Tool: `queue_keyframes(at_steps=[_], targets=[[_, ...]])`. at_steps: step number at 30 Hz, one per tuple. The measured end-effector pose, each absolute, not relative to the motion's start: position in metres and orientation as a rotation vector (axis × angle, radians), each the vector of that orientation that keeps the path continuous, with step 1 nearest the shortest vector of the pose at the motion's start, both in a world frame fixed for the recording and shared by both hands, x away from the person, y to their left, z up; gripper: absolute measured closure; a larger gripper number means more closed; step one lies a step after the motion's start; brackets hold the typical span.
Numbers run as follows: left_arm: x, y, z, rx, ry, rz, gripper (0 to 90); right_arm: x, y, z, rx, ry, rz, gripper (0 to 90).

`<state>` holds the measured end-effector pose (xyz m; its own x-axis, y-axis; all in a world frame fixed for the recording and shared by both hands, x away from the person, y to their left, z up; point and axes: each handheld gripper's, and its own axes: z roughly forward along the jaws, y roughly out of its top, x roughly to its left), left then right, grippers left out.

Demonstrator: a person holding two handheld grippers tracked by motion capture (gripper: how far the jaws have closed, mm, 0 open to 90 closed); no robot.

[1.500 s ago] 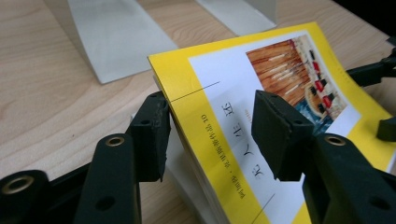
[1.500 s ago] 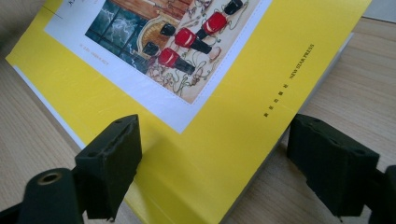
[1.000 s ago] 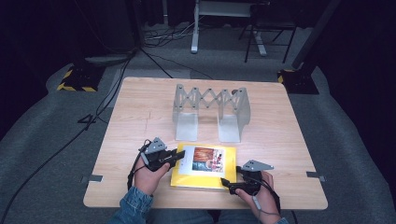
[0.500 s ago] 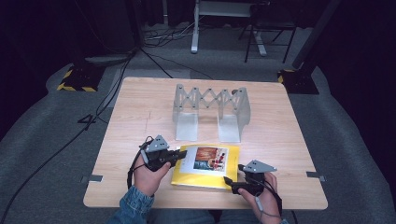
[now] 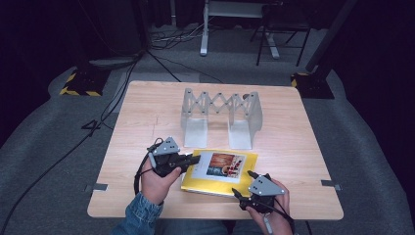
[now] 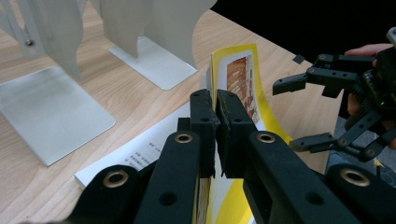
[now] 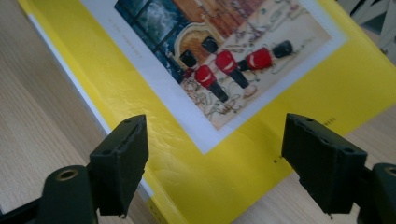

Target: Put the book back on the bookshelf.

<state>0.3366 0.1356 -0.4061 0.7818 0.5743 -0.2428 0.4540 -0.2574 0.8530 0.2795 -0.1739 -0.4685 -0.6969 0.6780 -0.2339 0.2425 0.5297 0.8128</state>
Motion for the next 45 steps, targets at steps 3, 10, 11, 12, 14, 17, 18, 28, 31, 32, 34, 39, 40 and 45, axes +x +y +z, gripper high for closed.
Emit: queue_keyframes(at_steps=[3,10,11,12,14,17,18,28,31,32,34,39,40,45], targets=[[0.337,0.132,-0.399,1.900,0.758,0.123,85.8,0.279,-0.168,-0.468,0.677,2.241,1.020,21.9],[0.338,0.127,-0.391,1.888,0.722,0.106,85.8,0.281,-0.164,-0.473,0.681,2.265,1.035,20.8],[0.339,0.126,-0.389,1.889,0.708,0.101,85.8,0.280,-0.164,-0.475,0.689,2.262,1.039,19.3],[0.339,0.126,-0.389,1.889,0.708,0.101,85.8,0.280,-0.164,-0.475,0.689,2.262,1.039,19.3],[0.340,0.124,-0.387,1.881,0.705,0.098,85.8,0.280,-0.164,-0.474,0.685,2.251,1.042,18.9],[0.340,0.121,-0.384,1.877,0.690,0.096,85.8,0.278,-0.162,-0.473,0.677,2.251,1.045,16.5],[0.341,0.121,-0.383,1.876,0.684,0.094,85.8,0.278,-0.162,-0.473,0.677,2.251,1.045,16.5],[0.339,0.117,-0.381,1.867,0.671,0.074,85.9,0.274,-0.147,-0.481,0.579,2.260,1.013,15.1],[0.338,0.118,-0.380,1.851,0.674,0.048,85.9,0.274,-0.143,-0.483,0.573,2.228,1.000,13.0],[0.338,0.118,-0.380,1.851,0.674,0.048,85.9,0.274,-0.143,-0.483,0.573,2.228,1.000,13.0],[0.337,0.118,-0.379,1.851,0.670,0.043,85.9,0.275,-0.142,-0.484,0.570,2.222,0.996,12.3],[0.337,0.116,-0.379,1.840,0.658,0.007,85.9,0.279,-0.136,-0.488,0.540,2.185,0.943,11.4],[0.337,0.116,-0.379,1.840,0.658,0.007,85.9,0.279,-0.136,-0.488,0.540,2.185,0.943,11.4],[0.338,0.116,-0.381,1.826,0.657,-0.014,85.9,0.286,-0.130,-0.490,0.543,2.147,0.910,10.1]])
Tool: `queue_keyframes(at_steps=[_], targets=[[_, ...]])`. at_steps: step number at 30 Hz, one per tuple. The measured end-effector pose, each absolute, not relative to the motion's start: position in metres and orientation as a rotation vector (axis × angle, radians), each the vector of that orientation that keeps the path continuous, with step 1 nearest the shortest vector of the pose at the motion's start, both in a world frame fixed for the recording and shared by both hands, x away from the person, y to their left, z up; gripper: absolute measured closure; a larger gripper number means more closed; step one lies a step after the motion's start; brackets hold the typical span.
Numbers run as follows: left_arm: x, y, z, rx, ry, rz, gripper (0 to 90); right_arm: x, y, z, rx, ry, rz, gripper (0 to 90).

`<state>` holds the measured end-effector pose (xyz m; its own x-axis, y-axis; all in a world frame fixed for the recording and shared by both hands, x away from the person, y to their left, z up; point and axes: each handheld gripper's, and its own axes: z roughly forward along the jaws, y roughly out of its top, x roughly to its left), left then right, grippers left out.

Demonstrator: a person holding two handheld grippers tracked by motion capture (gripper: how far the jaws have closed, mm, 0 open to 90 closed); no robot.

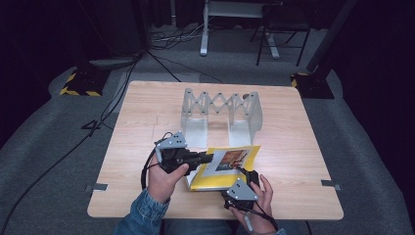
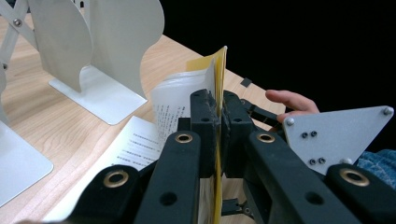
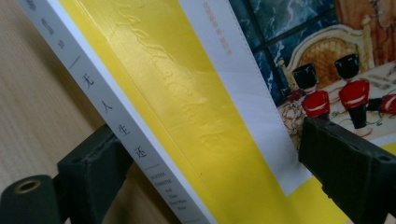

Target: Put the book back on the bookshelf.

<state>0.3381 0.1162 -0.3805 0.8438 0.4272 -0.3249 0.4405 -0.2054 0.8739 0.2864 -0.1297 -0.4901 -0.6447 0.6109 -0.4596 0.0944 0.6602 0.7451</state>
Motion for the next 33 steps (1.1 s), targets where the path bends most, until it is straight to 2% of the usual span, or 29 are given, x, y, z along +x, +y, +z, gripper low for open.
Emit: queue_keyframes(at_steps=[9,11,12,13,19,21,22,25,26,27,28,33], targets=[[0.340,0.118,-0.383,1.803,0.669,-0.051,85.9,0.291,-0.121,-0.494,0.477,2.090,0.871,9.5],[0.340,0.117,-0.385,1.799,0.663,-0.063,85.9,0.292,-0.120,-0.495,0.472,2.090,0.865,8.2],[0.340,0.115,-0.385,1.797,0.649,-0.083,85.9,0.293,-0.117,-0.498,0.464,2.072,0.853,1.7],[0.340,0.115,-0.385,1.797,0.649,-0.083,85.9,0.294,-0.116,-0.500,0.462,2.058,0.855,0.0],[0.340,0.114,-0.387,1.796,0.650,-0.096,85.9,0.295,-0.113,-0.504,0.464,2.032,0.849,0.1],[0.340,0.113,-0.388,1.797,0.650,-0.102,85.9,0.295,-0.113,-0.504,0.471,2.021,0.850,3.5],[0.340,0.112,-0.389,1.797,0.653,-0.108,85.8,0.295,-0.114,-0.501,0.472,2.028,0.837,10.1],[0.340,0.112,-0.390,1.799,0.647,-0.111,85.9,0.295,-0.114,-0.502,0.461,2.036,0.823,14.0],[0.340,0.111,-0.391,1.792,0.648,-0.117,85.8,0.295,-0.114,-0.502,0.451,2.039,0.814,19.0],[0.340,0.111,-0.391,1.790,0.646,-0.121,85.7,0.294,-0.114,-0.502,0.419,2.058,0.785,34.0],[0.340,0.110,-0.392,1.786,0.646,-0.129,85.6,0.293,-0.114,-0.502,0.411,2.071,0.776,40.2],[0.339,0.111,-0.390,1.787,0.652,-0.111,85.2,0.292,-0.114,-0.501,0.364,2.079,0.745,49.2]])
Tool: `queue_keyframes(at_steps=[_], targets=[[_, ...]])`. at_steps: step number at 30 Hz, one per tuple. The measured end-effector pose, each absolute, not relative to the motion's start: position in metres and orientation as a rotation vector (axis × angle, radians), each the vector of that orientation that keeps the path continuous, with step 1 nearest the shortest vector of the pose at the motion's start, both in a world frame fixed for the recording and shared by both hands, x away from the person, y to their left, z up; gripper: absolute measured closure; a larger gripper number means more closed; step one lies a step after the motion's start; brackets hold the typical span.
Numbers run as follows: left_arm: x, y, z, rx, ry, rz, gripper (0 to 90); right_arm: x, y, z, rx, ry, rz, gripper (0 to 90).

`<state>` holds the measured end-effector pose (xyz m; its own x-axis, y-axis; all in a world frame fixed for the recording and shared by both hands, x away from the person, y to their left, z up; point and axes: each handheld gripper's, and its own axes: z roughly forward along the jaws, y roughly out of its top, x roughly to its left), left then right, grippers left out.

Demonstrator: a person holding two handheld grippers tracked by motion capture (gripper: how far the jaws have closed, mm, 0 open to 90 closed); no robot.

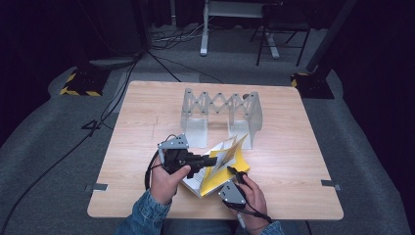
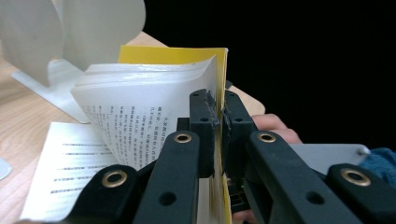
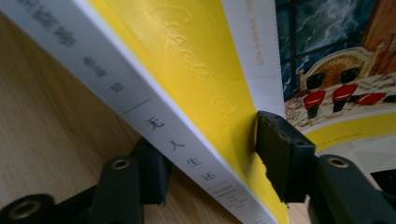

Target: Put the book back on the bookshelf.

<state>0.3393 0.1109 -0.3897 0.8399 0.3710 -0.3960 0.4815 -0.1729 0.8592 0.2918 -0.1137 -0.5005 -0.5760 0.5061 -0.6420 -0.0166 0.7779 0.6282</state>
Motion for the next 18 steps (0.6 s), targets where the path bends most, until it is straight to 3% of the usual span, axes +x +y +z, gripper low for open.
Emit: queue_keyframes(at_steps=[5,18], targets=[[0.342,0.116,-0.392,1.778,0.697,-0.097,84.4,0.287,-0.110,-0.498,0.272,2.081,0.669,60.4],[0.346,0.136,-0.391,1.759,0.828,0.075,76.8,0.279,-0.107,-0.488,0.174,2.071,0.622,71.0]])
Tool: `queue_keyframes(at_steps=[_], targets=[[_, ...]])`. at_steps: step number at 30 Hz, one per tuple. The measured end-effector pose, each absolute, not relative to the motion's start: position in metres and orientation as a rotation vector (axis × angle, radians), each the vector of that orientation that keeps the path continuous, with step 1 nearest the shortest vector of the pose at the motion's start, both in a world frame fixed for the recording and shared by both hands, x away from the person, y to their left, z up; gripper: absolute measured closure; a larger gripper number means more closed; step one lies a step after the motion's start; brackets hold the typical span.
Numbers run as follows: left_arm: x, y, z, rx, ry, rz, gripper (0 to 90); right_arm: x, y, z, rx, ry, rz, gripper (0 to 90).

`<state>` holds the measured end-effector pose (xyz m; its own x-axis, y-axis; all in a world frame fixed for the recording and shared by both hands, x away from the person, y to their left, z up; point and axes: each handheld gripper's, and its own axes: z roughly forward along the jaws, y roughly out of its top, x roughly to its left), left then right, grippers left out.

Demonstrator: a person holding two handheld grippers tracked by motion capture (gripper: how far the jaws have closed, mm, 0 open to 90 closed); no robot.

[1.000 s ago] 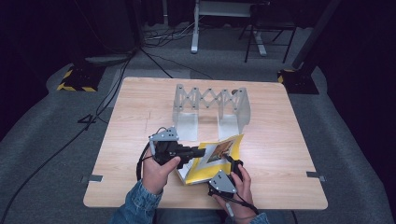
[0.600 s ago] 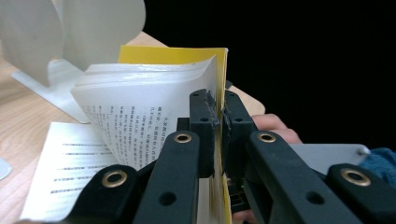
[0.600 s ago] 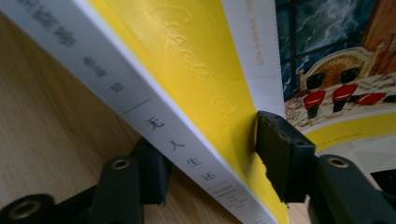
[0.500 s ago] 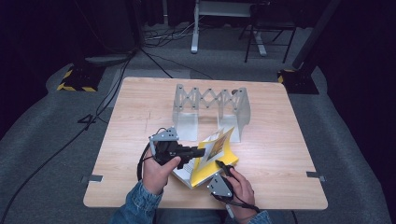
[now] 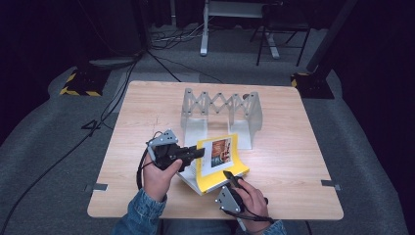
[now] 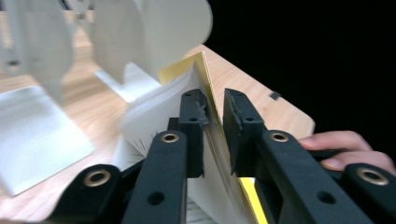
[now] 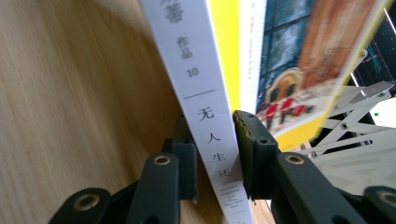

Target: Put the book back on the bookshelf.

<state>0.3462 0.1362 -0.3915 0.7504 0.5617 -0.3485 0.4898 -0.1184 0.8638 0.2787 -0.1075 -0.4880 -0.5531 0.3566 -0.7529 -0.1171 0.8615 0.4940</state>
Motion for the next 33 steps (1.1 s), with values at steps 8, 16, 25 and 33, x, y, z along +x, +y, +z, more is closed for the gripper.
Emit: queue_keyframes(at_steps=[8,16,25,33], targets=[[0.347,0.158,-0.391,1.680,0.929,0.202,49.6,0.281,-0.112,-0.473,0.212,2.075,0.662,75.6],[0.344,0.178,-0.388,1.619,0.978,0.279,41.0,0.282,-0.113,-0.460,0.215,2.091,0.681,76.2],[0.344,0.201,-0.389,1.577,1.029,0.307,43.2,0.283,-0.120,-0.431,0.234,2.066,0.710,76.3],[0.345,0.210,-0.394,1.580,1.069,0.323,42.6,0.288,-0.129,-0.413,0.287,2.062,0.753,76.3]])
